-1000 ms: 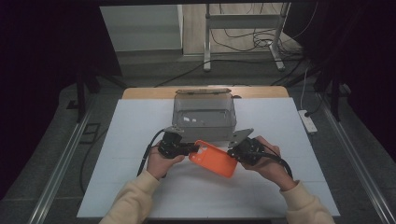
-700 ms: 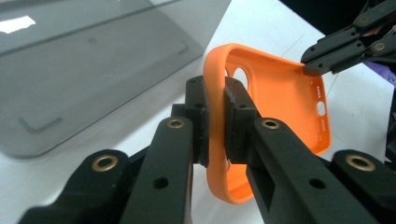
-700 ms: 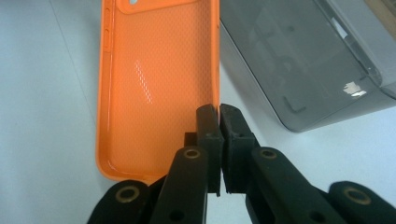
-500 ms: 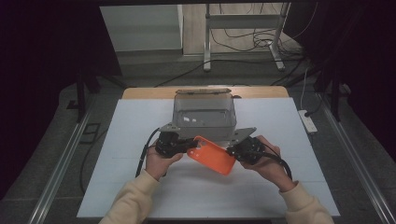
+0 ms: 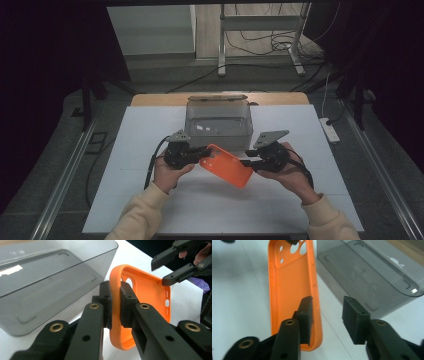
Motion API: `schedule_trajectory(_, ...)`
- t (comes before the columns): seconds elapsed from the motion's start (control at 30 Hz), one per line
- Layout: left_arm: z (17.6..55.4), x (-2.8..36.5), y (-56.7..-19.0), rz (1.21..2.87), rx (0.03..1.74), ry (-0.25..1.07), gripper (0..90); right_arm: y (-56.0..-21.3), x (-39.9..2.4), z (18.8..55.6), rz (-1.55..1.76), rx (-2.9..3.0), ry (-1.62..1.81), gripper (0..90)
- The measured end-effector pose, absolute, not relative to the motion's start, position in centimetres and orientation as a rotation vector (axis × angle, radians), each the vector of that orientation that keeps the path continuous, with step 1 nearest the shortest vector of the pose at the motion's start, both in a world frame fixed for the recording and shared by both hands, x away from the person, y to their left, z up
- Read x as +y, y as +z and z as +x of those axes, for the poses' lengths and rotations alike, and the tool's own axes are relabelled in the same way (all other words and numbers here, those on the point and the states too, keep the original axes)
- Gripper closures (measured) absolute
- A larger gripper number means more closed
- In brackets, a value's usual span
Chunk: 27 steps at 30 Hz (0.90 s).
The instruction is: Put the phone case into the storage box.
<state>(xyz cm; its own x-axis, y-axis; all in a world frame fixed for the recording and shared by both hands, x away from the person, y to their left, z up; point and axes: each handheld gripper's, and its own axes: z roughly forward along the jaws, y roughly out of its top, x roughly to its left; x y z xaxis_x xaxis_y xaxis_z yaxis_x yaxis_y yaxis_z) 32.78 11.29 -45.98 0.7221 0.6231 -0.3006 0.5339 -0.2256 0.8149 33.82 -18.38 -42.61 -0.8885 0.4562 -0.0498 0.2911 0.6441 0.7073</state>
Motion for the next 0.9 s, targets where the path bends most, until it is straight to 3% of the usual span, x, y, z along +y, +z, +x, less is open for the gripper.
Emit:
schedule_trajectory(0.4, 32.7, 11.7, -45.8, 1.878, 0.884, 0.118, 82.6, -42.4, -20.3, 33.9, 0.708, 2.573, 1.231, 36.7)
schedule_trajectory(0.67, 32.6, 11.9, -45.8, 1.874, 0.883, 0.131, 82.6, -42.6, -21.1, 33.6, 0.747, 2.575, 1.285, 30.8)
schedule_trajectory(0.9, 32.5, 12.0, -45.8, 1.868, 0.887, 0.151, 82.5, -42.7, -22.6, 34.0, 0.86, 2.451, 1.428, 30.8)
